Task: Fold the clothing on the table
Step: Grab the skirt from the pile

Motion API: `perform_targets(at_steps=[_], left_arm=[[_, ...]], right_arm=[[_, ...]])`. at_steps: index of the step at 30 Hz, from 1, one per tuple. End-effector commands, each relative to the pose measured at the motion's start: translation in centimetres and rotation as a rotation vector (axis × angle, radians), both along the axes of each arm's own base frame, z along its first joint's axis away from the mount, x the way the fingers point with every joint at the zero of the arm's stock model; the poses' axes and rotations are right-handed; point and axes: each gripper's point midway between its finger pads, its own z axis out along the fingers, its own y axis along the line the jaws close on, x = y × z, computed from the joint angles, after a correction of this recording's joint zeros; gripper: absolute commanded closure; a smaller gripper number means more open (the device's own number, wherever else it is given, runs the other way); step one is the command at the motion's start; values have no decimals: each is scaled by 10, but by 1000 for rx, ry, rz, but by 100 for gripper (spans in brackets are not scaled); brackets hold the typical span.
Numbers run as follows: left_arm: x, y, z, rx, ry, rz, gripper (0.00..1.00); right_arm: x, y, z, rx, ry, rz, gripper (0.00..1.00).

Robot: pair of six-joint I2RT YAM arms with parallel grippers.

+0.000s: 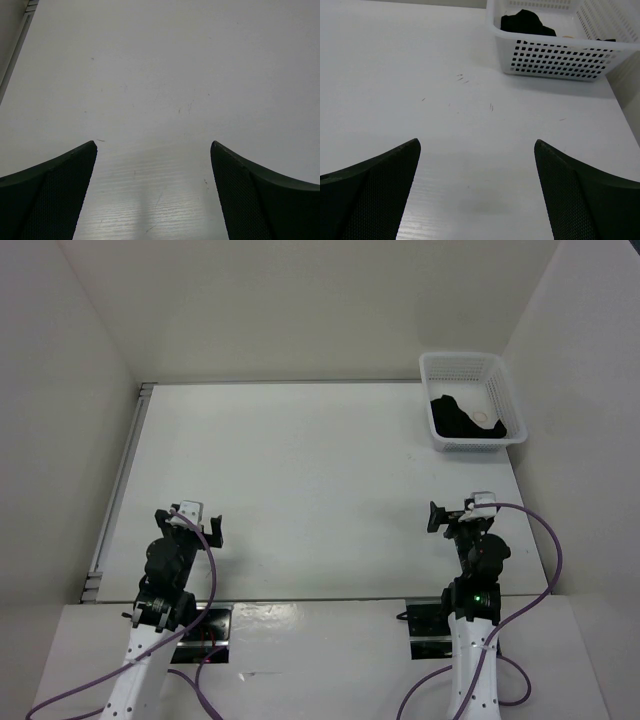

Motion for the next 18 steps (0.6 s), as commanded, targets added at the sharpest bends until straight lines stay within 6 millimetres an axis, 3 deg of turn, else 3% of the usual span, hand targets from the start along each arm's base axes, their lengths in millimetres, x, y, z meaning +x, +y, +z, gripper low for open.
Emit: perform_targets(at_steps=[1, 13, 15, 17, 18], left_arm=[[2, 1, 17, -32, -109, 13, 0], [2, 1, 17, -32, -109, 13, 0], [2, 1, 17, -32, -109, 13, 0], [2, 1, 17, -32, -109, 13, 0], [2, 1, 17, -32, -109, 13, 0]], right_arm=[[0, -3, -1, -19, -46, -12, 2], [0, 1, 1, -20, -55, 9, 2], [-1, 4, 14, -56, -82, 29, 2], [-7, 9, 43, -166, -134, 70, 2], [-12, 10, 67, -177, -179, 67, 2]])
